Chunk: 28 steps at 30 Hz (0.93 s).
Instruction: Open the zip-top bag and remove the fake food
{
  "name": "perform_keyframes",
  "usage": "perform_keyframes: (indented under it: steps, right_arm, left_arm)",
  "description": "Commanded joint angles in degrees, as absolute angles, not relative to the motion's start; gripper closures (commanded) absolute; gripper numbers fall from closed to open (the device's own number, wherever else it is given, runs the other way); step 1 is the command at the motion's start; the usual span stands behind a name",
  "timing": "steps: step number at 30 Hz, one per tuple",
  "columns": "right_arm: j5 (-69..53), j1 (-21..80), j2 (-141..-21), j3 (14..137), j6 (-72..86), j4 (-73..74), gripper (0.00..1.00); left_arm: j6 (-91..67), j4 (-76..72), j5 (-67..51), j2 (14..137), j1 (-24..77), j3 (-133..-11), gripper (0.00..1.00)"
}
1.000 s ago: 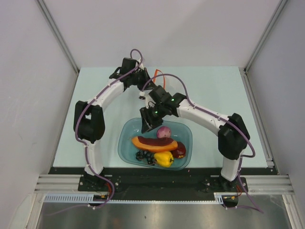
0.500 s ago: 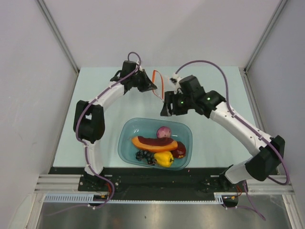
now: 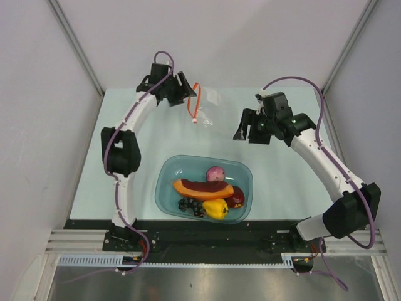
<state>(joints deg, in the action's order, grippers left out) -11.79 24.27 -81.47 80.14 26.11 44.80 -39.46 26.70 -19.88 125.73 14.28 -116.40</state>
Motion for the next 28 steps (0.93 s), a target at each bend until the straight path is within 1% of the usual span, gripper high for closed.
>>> perform_keyframes:
  steps: [1, 4, 5, 9, 10, 11, 13, 14, 16, 18, 20, 21, 22, 23, 25, 27, 28]
  right_arm:
    - [-14.6, 23.5, -82.4, 80.1, 27.4, 43.2, 0.29]
    - [-13.2, 23.5, -82.4, 80.2, 28.8, 42.2, 0.24]
    - [-11.2, 23.4, -82.3, 80.1, 30.4, 42.3, 0.01]
    - [-7.0, 23.5, -80.7, 79.2, 32.7, 43.0, 0.00]
    - [-6.5, 23.5, -79.6, 78.8, 33.0, 43.1, 0.00]
    - [-5.4, 23.5, -78.8, 78.3, 33.6, 43.2, 0.00]
    - [-3.6, 23.5, -76.7, 76.7, 34.2, 43.9, 0.00]
    - [-2.6, 23.5, -76.0, 76.4, 34.5, 44.3, 0.00]
    - [-0.1, 23.4, -73.7, 74.9, 36.3, 46.3, 0.00]
    - [1.6, 23.6, -71.4, 71.7, 37.7, 47.9, 0.00]
    - [1.2, 23.5, -66.6, 68.4, 38.8, 47.8, 0.00]
    - [0.9, 23.5, -64.7, 66.6, 40.0, 47.7, 0.00]
    - [0.6, 23.4, -62.9, 63.3, 40.3, 47.8, 0.00]
    - [-1.5, 23.5, -58.4, 61.5, 40.5, 46.9, 0.00]
    - [-4.3, 23.6, -53.9, 56.3, 42.0, 45.5, 0.00]
    - [-6.6, 23.5, -48.4, 53.5, 43.1, 43.1, 0.00]
    - [-10.8, 23.6, -46.6, 51.6, 43.6, 41.8, 0.00]
  left_arm:
    - [-25.3, 40.5, -9.2, 120.7, 13.4, -119.2, 0.01]
    - [-23.0, 40.7, -4.1, 113.6, 13.4, -114.2, 0.00]
    - [-22.6, 40.5, -3.1, 111.7, 13.4, -111.3, 0.00]
    - [-23.1, 40.0, -2.0, 102.6, 13.7, -103.0, 0.00]
    - [-23.7, 39.5, -1.8, 98.7, 14.0, -101.0, 0.00]
    - [-23.8, 38.0, -1.7, 96.2, 14.8, -96.3, 0.00]
    - [-24.4, 36.8, -0.9, 92.0, 16.0, -91.6, 0.00]
    - [-24.8, 35.5, -1.5, 87.8, 17.0, -87.4, 0.00]
    - [-25.8, 34.1, -3.3, 84.1, 18.4, -83.6, 0.00]
    - [-26.9, 31.7, -5.9, 79.4, 21.9, -78.8, 0.00]
    - [-28.6, 27.4, -7.1, 76.5, 26.6, -73.1, 0.00]
    - [-30.1, 25.0, -8.9, 73.0, 28.3, -70.8, 0.00]
    - [-30.9, 22.9, -9.1, 71.4, 31.9, -68.8, 0.00]
    - [-31.6, 19.3, -9.1, 69.5, 33.6, -65.3, 0.00]
    - [-34.0, 15.3, -11.1, 64.8, 36.6, -60.4, 0.00]
    - [-37.0, 11.4, -13.0, 61.8, 37.3, -57.7, 0.00]
    - [-38.0, 7.8, -16.1, 58.0, 37.3, -54.5, 0.00]
